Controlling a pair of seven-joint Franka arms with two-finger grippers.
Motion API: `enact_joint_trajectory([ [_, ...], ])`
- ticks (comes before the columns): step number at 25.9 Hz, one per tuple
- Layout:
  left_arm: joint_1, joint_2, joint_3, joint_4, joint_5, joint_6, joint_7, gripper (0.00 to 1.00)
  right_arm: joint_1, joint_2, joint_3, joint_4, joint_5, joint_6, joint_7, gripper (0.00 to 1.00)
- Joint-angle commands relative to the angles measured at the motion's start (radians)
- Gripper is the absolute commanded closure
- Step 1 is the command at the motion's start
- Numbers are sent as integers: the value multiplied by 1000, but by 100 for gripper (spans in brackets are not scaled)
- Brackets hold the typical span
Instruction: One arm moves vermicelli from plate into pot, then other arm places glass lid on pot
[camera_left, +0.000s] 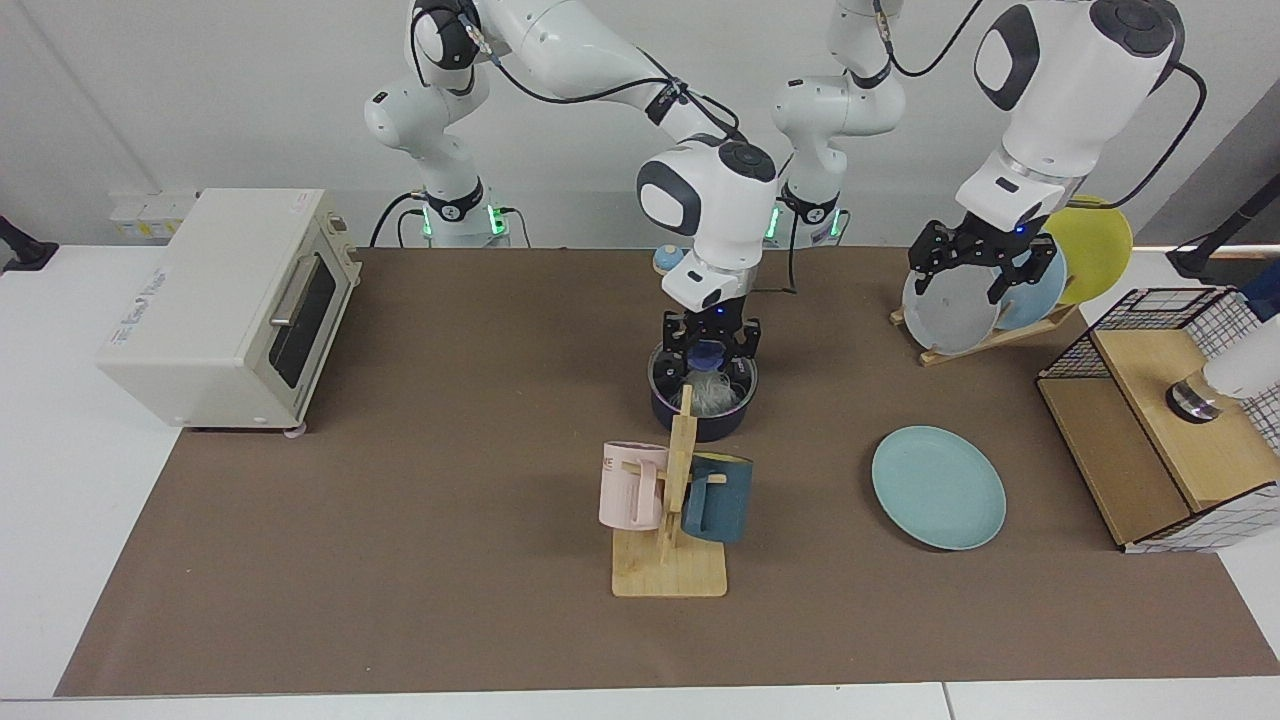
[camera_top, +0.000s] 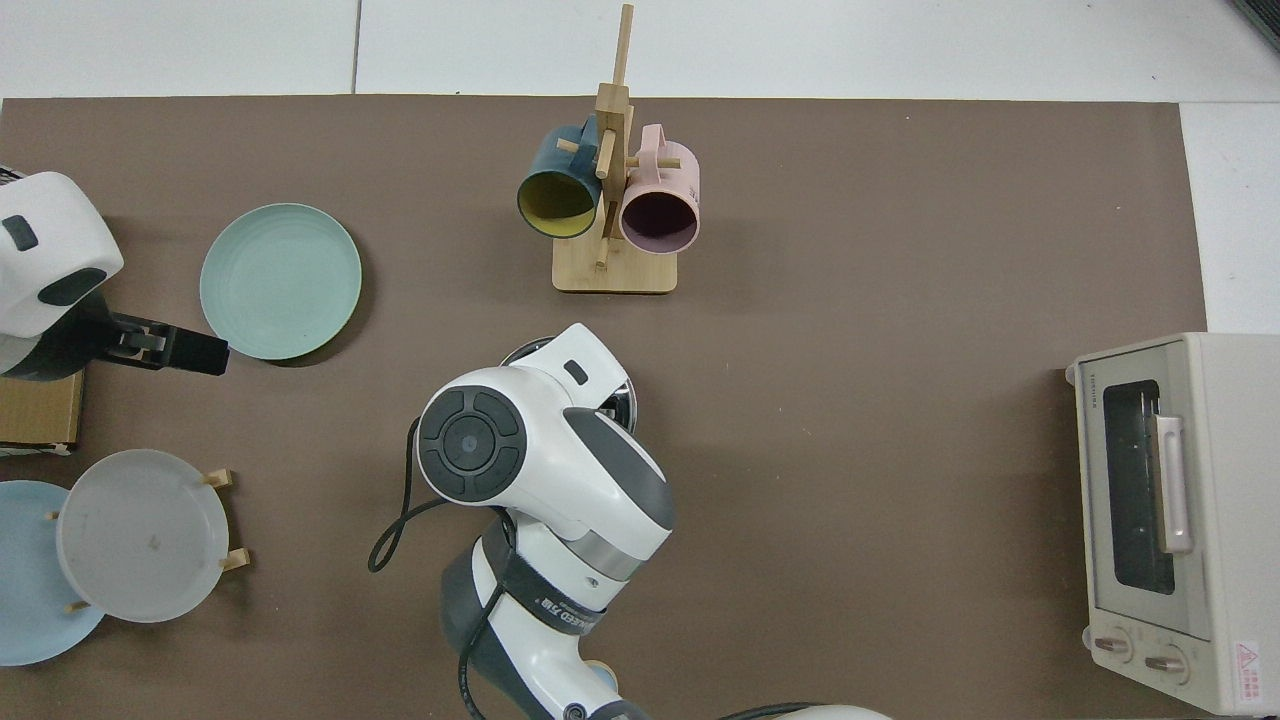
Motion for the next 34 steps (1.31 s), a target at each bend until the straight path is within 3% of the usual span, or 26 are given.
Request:
enact_joint_trajectory([
  [1, 5, -19, -3, -11, -20, -1, 11, 0, 1, -35, 0, -42, -10, 15, 19, 100],
  [30, 2, -22, -3, -15, -20, -10, 3, 0, -4, -33, 1, -41, 24, 11, -10, 100],
  [32, 2, -22, -3, -15, -20, -10, 4, 0, -3, -33, 1, -41, 36, 11, -10, 93],
  [34, 2, -22, -3, -15, -20, -8, 3, 0, -4, -33, 1, -41, 54, 11, -10, 79],
])
